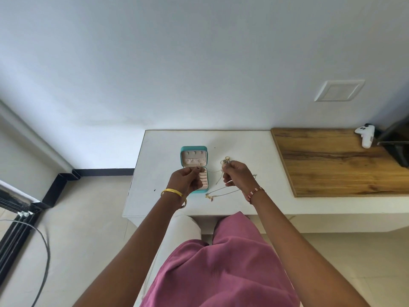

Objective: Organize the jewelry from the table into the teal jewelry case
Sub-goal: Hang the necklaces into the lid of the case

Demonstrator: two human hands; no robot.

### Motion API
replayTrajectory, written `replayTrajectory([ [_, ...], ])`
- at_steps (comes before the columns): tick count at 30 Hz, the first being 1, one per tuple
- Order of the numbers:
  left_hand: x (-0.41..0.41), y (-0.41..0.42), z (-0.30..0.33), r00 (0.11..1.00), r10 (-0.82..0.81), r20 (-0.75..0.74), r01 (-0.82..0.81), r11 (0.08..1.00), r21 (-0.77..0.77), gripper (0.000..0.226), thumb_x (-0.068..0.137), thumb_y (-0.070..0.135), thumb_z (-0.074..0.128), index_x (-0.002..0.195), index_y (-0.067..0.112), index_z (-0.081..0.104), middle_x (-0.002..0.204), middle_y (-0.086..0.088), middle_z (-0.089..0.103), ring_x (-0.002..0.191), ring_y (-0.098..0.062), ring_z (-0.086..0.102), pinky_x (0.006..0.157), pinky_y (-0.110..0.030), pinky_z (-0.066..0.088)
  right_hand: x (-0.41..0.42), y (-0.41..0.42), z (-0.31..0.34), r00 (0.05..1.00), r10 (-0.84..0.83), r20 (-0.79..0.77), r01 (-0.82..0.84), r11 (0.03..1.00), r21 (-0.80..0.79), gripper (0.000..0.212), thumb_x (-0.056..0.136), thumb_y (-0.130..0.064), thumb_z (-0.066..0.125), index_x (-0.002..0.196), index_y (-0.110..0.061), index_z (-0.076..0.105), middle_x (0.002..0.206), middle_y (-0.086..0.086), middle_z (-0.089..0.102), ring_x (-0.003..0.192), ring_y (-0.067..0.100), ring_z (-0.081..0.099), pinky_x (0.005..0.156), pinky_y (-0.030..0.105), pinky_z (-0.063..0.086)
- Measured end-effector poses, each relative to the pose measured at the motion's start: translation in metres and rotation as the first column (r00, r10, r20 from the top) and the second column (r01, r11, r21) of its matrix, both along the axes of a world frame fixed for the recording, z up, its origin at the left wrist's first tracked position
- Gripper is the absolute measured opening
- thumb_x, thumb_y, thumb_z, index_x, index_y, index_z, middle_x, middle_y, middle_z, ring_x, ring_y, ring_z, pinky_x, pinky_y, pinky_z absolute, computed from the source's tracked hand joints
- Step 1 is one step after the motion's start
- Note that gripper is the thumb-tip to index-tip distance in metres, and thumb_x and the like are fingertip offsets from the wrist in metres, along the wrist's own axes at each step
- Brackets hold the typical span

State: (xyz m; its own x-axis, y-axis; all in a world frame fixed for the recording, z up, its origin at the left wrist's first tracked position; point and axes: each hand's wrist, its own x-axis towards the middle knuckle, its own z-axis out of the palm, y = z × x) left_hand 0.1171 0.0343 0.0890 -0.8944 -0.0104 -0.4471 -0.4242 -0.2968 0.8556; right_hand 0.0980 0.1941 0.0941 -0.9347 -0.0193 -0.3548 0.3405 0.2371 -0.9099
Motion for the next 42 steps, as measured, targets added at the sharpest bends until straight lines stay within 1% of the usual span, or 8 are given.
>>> replayTrajectory([
  [2,-0.001,-0.001,0.002,0.996,-0.085,0.006,0.085,0.996,0.003,0.019,0.093,0.006,0.046,0.09,-0.003,0.064,0.073,-0.009,0.044,0.059,-0.019,0.039,0.056,-0.019,0.051,0.0,-0.003,0.002,0.998,0.045,-0.055,-0.041,0.997,0.062,0.006,0.087,-0.006,0.056,0.091,-0.009,0.059,0.078,0.001,0.055,0.07,0.013,0.052,0.059,0.022,0.044],
  [6,-0.003,0.001,0.008,0.983,-0.185,0.019,0.185,0.982,-0.045,0.022,0.094,0.002,0.043,0.082,0.006,0.062,0.068,-0.008,0.044,0.051,-0.015,0.043,0.056,-0.02,0.05,0.0,-0.013,0.005,0.972,0.228,-0.054,-0.232,0.97,-0.076,0.035,0.083,0.009,0.052,0.114,-0.005,0.059,0.104,0.003,0.062,0.093,0.013,0.058,0.064,0.012,0.046],
  [9,-0.004,0.001,0.012,0.972,-0.235,0.02,0.235,0.968,-0.087,0.022,0.093,0.002,0.044,0.084,0.008,0.062,0.068,-0.008,0.047,0.054,-0.016,0.048,0.056,-0.02,0.052,-0.001,-0.017,0.002,0.961,0.274,-0.03,-0.275,0.944,-0.183,0.028,0.085,0.008,0.052,0.111,0.001,0.06,0.087,0.002,0.065,0.077,0.007,0.061,0.063,0.011,0.048],
  [14,-0.01,-0.009,0.009,0.968,-0.25,0.005,0.246,0.946,-0.211,0.023,0.093,0.004,0.046,0.11,0.001,0.061,0.073,-0.011,0.052,0.061,-0.017,0.051,0.059,-0.019,0.054,-0.002,-0.01,-0.005,0.964,0.267,-0.02,-0.267,0.956,-0.125,0.007,0.088,-0.003,0.057,0.091,-0.002,0.063,0.044,-0.01,0.054,0.04,0.003,0.049,0.072,0.033,0.053],
  [21,-0.019,-0.034,-0.007,0.968,-0.25,-0.023,0.184,0.766,-0.617,0.02,0.087,0.009,0.058,0.102,-0.001,0.066,0.048,0.013,0.061,0.041,0.002,0.058,0.054,-0.009,0.051,-0.008,0.009,-0.003,0.996,0.085,-0.002,-0.084,0.973,-0.215,0.019,0.091,-0.011,0.055,0.074,-0.005,0.062,0.062,0.007,0.056,0.046,0.008,0.053,0.068,0.03,0.052],
  [31,-0.014,-0.048,-0.029,0.992,-0.127,-0.024,0.085,0.779,-0.621,0.017,0.086,0.008,0.059,0.092,-0.005,0.068,0.052,0.005,0.063,0.06,-0.018,0.061,0.083,-0.039,0.054,-0.02,0.036,-0.01,0.938,-0.241,0.248,0.346,0.681,-0.646,0.04,0.09,-0.018,0.056,0.052,-0.012,0.044,0.047,0.004,0.056,0.049,0.016,0.058,0.061,0.031,0.056],
  [38,-0.016,-0.037,-0.041,0.993,-0.114,0.008,0.102,0.847,-0.522,0.017,0.087,0.002,0.056,0.096,-0.009,0.065,0.043,0.009,0.062,0.04,0.0,0.057,0.052,-0.01,0.051,-0.023,0.045,-0.025,0.892,-0.291,0.347,0.453,0.568,-0.687,0.035,0.094,-0.023,0.046,0.061,-0.012,0.044,0.047,0.002,0.057,0.05,0.016,0.062,0.068,0.032,0.054],
  [42,-0.014,-0.026,-0.046,0.987,-0.159,0.04,0.156,0.842,-0.516,0.02,0.089,-0.004,0.05,0.102,-0.008,0.064,0.076,-0.011,0.063,0.046,-0.004,0.059,0.054,-0.009,0.052,-0.027,0.048,-0.032,0.863,-0.323,0.389,0.505,0.562,-0.655,0.028,0.095,-0.017,0.044,0.069,-0.009,0.052,0.039,-0.001,0.049,0.036,0.011,0.05,0.051,0.023,0.054],
])
